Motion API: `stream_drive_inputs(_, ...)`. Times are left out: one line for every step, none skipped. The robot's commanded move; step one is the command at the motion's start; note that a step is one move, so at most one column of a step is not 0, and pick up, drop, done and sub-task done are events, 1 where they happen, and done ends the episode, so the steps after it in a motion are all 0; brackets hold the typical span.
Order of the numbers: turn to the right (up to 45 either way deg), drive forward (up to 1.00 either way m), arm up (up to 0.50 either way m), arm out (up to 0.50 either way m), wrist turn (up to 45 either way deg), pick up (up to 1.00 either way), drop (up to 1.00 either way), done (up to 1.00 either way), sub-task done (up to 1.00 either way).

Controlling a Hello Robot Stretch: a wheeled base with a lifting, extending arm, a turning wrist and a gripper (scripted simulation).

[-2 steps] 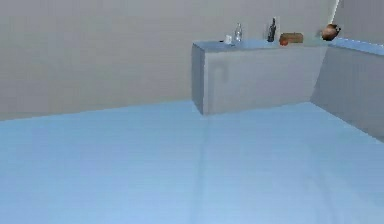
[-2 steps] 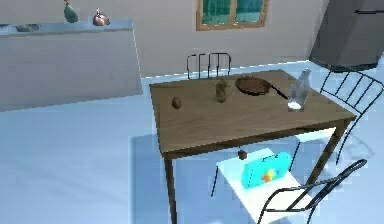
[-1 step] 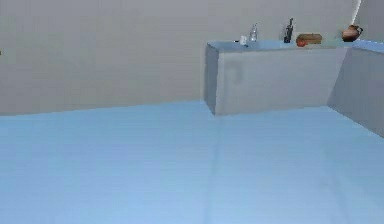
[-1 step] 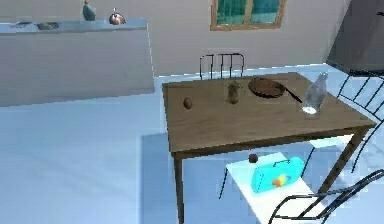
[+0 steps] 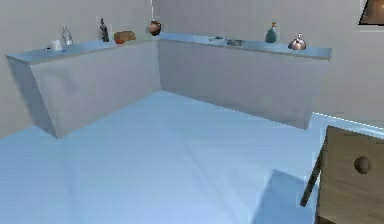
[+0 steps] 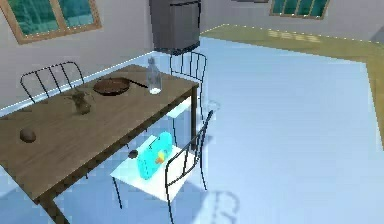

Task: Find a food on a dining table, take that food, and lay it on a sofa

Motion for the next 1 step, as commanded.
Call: stream_drive_inputs(21.0, 0.0, 0.0, 0.0, 0.0, 0.0, 0.0, 0.0, 0.0)
